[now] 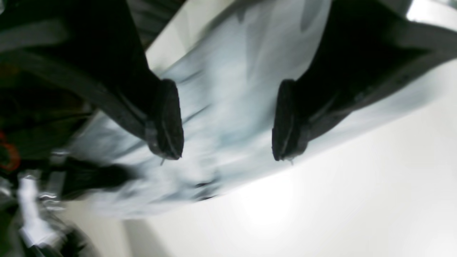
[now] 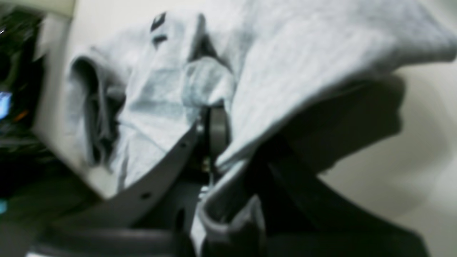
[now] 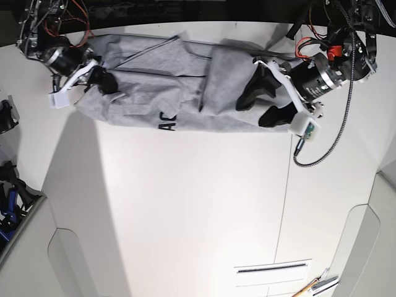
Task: Fold the T-shirt properly
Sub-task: 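Grasp the strip end with the left gripper and fold it toward the right gripper, then fold the strip again with the left gripper over the right gripper's end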
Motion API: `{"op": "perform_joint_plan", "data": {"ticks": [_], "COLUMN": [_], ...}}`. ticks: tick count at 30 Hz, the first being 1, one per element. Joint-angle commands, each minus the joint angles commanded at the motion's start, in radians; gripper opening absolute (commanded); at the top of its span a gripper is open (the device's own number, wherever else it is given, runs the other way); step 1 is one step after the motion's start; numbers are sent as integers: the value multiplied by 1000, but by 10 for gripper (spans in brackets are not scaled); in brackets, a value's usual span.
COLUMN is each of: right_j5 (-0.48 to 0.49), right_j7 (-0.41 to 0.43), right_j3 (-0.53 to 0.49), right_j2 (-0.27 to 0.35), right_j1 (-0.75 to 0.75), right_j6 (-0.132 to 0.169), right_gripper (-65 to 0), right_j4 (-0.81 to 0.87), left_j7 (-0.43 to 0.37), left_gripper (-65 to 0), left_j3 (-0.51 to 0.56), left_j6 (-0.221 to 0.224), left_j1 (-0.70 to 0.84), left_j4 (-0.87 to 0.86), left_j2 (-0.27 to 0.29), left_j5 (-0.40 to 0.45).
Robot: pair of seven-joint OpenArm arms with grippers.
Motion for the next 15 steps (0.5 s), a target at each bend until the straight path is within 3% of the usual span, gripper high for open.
{"op": "perform_joint_plan", "data": {"ticks": [4,6,10,12,15], "right_j5": [19,27,79,146,150], "right_j7": [-7,-20,-65,-121,-147], "right_j3": [119,163,244,273,275], "right_j2": [133,201,322,358,353], "right_j1": [0,0,0,11,49], "right_j6": [0,0,-6,-6,-6], "right_gripper": [-650,-650,-650,-650,-650], "right_j4": [2,7,69,140,269], "left_j7": [50,94,101,98,76], "left_gripper": [-227,-227,-227,-227,-227], "left_j3": [-99,-103,-102,-97,-69], "left_j6": [30,29,30,29,29], "left_j1": [5,5,32,60,105], "left_j4": [-15,-24,-30,-31,-44], "left_j2": [0,0,0,0,1], "left_j5": [-2,-2,-3,-3,-3]}}
